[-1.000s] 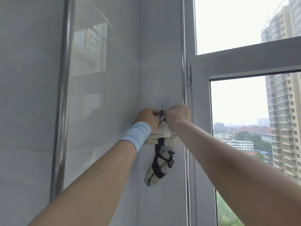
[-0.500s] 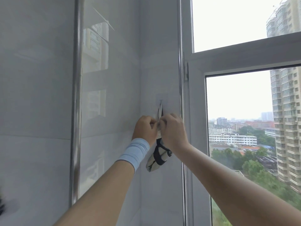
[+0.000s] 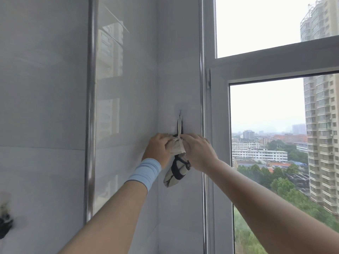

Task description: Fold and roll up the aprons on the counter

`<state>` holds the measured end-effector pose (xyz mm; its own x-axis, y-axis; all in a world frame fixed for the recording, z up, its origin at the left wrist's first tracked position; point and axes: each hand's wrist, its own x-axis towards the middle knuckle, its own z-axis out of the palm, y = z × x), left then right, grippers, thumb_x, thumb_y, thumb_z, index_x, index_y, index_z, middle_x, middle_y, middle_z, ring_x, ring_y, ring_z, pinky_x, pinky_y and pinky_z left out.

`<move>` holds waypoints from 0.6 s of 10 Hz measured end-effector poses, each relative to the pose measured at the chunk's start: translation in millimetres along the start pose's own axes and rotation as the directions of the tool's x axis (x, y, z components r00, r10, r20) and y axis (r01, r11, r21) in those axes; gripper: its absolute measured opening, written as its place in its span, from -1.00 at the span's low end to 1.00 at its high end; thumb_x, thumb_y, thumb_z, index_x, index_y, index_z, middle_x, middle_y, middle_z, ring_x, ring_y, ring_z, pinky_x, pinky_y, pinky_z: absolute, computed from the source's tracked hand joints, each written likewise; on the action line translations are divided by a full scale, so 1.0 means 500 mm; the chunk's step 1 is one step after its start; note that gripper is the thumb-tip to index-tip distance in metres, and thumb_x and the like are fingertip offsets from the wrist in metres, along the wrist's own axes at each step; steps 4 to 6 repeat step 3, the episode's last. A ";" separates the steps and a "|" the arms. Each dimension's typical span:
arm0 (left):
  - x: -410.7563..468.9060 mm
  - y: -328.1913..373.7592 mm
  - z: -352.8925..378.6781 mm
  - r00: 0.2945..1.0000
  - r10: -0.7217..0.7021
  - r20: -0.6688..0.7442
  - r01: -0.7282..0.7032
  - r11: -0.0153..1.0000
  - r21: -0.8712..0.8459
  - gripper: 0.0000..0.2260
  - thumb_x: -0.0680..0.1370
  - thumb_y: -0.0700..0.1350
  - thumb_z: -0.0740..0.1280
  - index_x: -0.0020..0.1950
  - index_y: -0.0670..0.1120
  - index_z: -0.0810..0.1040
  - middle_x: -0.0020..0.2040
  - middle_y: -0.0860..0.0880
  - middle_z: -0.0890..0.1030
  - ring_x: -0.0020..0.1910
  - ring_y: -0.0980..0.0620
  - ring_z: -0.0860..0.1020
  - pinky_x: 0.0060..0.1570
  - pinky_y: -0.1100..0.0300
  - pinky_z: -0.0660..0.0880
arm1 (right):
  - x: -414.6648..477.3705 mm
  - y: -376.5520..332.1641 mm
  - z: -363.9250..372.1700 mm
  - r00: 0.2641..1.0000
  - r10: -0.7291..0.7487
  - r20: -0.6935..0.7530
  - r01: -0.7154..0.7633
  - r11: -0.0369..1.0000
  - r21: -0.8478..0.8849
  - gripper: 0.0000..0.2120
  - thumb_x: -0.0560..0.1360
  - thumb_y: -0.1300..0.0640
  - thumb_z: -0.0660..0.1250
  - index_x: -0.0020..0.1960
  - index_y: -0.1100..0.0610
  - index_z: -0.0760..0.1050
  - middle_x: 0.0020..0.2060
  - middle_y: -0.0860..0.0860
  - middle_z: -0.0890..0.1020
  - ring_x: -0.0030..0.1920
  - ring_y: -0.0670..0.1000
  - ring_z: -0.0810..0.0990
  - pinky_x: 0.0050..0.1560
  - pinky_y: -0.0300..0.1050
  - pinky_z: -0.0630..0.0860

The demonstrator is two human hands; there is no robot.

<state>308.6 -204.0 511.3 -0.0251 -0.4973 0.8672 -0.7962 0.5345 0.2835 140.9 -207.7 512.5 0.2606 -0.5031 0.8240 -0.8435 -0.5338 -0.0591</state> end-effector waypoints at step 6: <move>-0.004 0.023 -0.037 0.987 -0.051 0.149 0.039 0.996 0.080 -0.63 0.62 0.11 0.13 0.38 0.05 0.45 0.35 -0.03 0.43 0.35 -0.08 0.33 0.33 0.03 0.33 | 0.007 -0.028 -0.065 0.993 0.021 0.115 -0.017 0.999 -0.033 -0.61 0.60 -0.01 -0.01 0.35 0.04 0.39 0.32 -0.02 0.46 0.33 0.14 0.39 0.32 0.11 0.33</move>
